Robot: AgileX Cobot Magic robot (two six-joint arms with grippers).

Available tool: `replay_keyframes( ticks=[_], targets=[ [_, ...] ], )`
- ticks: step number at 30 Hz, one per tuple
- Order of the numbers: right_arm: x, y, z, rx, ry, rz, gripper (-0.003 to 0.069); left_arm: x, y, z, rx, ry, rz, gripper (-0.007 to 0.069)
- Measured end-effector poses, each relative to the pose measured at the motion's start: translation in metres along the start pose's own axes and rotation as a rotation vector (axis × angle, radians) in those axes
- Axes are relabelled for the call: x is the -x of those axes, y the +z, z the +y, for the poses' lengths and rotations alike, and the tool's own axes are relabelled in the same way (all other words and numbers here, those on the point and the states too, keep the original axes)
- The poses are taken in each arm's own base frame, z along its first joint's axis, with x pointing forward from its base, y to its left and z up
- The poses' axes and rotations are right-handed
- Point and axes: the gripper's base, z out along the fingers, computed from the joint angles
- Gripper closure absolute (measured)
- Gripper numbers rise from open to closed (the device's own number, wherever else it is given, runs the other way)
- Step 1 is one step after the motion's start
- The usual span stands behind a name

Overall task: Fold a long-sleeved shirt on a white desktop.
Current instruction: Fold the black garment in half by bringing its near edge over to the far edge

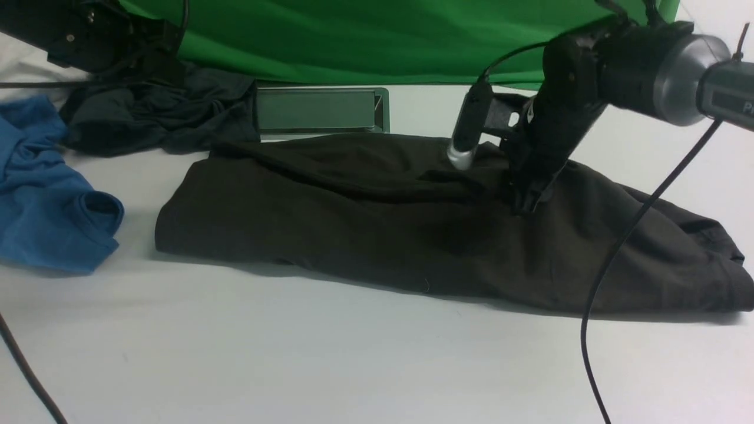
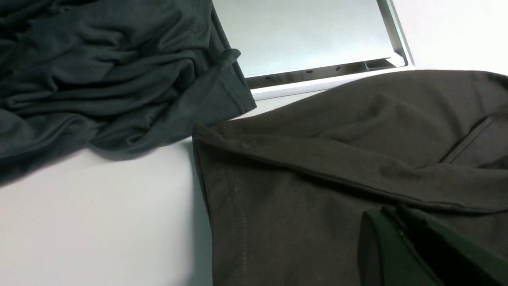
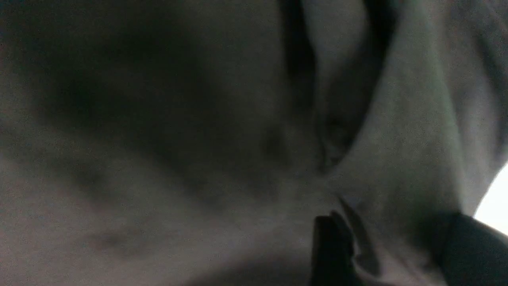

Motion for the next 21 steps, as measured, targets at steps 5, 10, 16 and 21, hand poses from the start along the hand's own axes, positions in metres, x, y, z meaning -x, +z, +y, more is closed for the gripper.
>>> replay_keyframes(
  ticks=[5,10,16,21],
  targets=[
    [0.009,-0.001,-0.004,-0.047,0.046,-0.097,0.0288,0.001,0.0,0.001,0.009,0.0,-0.015,0.0604],
    [0.022,-0.001,-0.01,-0.106,0.098,-0.242,0.0316,0.001,0.0,0.001,0.009,0.0,-0.016,0.0604],
    [0.022,0.004,-0.01,-0.099,0.117,-0.247,0.0489,0.001,0.0,0.001,0.012,0.002,-0.014,0.0603],
    [0.016,0.002,-0.016,-0.062,0.273,-0.221,0.0537,0.001,0.0,0.001,0.013,0.004,-0.014,0.0603]
  ],
)
